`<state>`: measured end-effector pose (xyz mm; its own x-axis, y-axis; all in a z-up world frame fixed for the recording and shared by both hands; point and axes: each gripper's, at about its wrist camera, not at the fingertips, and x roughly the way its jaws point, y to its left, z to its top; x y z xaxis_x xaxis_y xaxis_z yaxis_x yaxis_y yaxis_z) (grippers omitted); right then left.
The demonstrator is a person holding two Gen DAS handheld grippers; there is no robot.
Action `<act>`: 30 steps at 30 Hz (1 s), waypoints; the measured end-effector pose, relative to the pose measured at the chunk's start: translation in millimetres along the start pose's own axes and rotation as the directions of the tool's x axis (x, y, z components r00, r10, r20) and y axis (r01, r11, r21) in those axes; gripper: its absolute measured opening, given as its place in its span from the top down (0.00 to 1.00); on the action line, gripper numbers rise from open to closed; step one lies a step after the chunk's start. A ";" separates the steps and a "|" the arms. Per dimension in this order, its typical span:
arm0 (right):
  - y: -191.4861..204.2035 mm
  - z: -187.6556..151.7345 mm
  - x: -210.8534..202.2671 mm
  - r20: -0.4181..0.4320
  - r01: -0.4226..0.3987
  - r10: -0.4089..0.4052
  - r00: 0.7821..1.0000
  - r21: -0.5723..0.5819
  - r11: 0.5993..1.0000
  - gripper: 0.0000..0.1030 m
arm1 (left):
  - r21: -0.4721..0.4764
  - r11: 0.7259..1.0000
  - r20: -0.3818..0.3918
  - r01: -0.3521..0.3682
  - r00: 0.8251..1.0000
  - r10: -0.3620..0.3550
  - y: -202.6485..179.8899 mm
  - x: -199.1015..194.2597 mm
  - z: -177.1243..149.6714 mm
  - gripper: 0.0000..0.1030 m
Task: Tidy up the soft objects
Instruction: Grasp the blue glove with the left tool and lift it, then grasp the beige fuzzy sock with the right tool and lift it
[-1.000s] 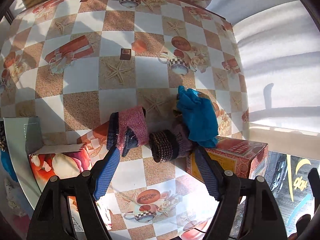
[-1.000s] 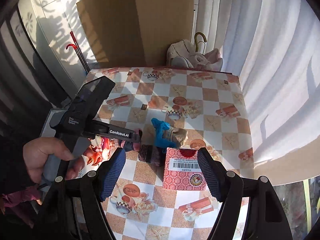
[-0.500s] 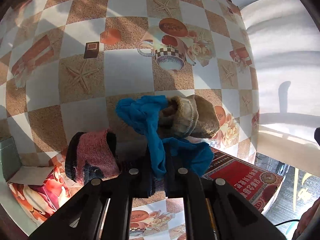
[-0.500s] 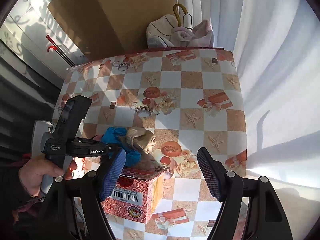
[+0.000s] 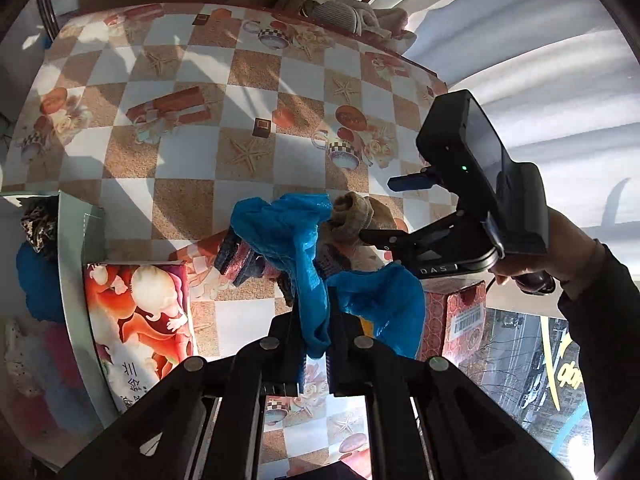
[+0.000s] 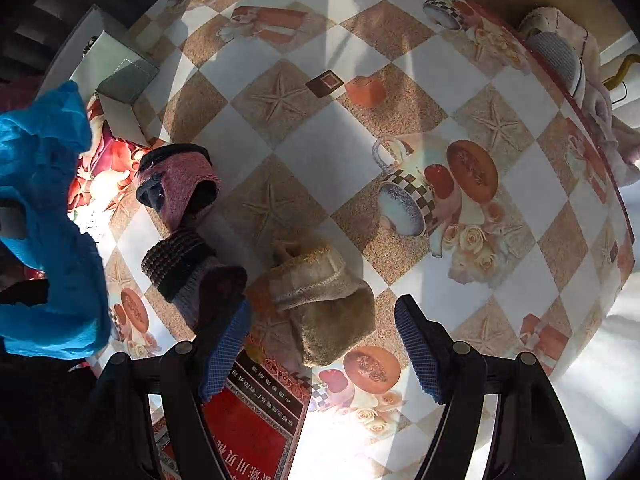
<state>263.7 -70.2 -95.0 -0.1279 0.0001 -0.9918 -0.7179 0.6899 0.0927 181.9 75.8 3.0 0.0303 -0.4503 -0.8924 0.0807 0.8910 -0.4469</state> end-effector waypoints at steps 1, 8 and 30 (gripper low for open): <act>1.7 2.3 9.5 -0.030 0.014 -0.014 0.999 -0.015 1.000 0.40 | 0.017 1.000 0.008 -0.017 1.000 0.017 2.7 -7.7 -12.3 0.92; 9.6 -11.9 -5.7 0.021 0.078 -0.077 0.997 -0.023 0.997 0.88 | 0.104 0.982 -0.053 -0.155 0.986 0.161 39.2 -17.9 -105.1 0.92; 215.9 -195.5 28.9 0.118 -0.174 0.135 0.984 0.439 0.882 0.57 | 0.148 0.966 -0.182 -0.212 0.954 0.237 76.0 81.6 -213.5 0.38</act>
<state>-28.8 -62.8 -86.5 -0.1422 0.1788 -0.9736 -0.3107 0.9258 0.2154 -22.2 119.3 -117.2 -0.1334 -0.2075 -0.9691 0.2187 0.9476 -0.2329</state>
